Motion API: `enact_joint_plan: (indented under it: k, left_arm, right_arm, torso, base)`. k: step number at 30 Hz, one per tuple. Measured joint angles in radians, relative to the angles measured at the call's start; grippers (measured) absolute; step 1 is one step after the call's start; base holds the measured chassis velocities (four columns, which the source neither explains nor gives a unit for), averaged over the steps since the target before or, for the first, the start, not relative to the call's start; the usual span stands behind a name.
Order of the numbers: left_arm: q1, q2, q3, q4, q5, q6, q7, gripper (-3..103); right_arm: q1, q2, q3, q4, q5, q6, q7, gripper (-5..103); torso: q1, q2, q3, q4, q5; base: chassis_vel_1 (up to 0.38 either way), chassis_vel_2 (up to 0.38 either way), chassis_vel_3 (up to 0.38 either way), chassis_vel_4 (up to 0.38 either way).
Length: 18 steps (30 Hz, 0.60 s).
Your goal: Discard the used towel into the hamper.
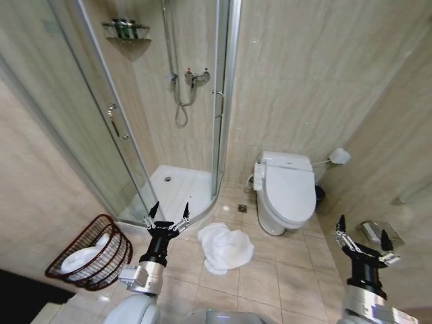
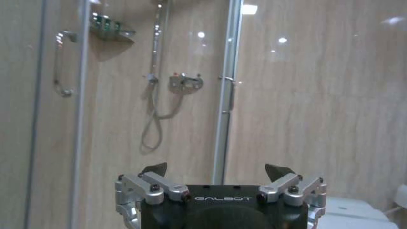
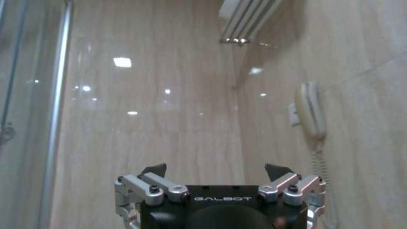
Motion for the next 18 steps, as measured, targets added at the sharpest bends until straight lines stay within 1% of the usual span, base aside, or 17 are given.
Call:
enact_joint_plan:
  k: [6,9,13,17,18]
  left_arm:
    - [0.0,0.0,0.0,0.0,0.0,0.0,0.0,100]
    - [0.0,0.0,0.0,0.0,0.0,0.0,0.0,100]
    - [0.0,0.0,0.0,0.0,0.0,0.0,0.0,100]
    - [0.0,0.0,0.0,0.0,0.0,0.0,0.0,100]
    - [0.0,0.0,0.0,0.0,0.0,0.0,0.0,100]
  right_arm:
    - [0.001,0.0,0.0,-0.003,-0.002,0.001,0.0,100]
    - [0.0,0.0,0.001,-0.005,-0.002,0.002,0.0,100]
    - [-0.001,0.0,0.001,-0.008,-0.002,0.006,-0.001,100]
    - [-0.002,0.0,0.0,-0.017,-0.003,0.014,-0.004,100]
    - [-0.002,0.0,0.0,-0.017,-0.003,0.014,-0.004,100]
  torso:
    - [-0.009,-0.017,-0.009,0.0001,-0.0001]
    - [-0.016,-0.035,-0.019,0.0001,0.0]
    - [-0.022,-0.047,-0.026,0.0,0.0]
    - [-0.034,-0.074,-0.039,0.0,0.0]
    - [-0.034,-0.074,-0.039,0.0,0.0]
  base:
    - [-0.013,-0.023,-0.034,-0.023]
    - [0.0,0.0,0.0,0.0]
    - [0.0,0.0,0.0,0.0]
    - [0.0,0.0,0.0,0.0]
    - [0.0,0.0,0.0,0.0]
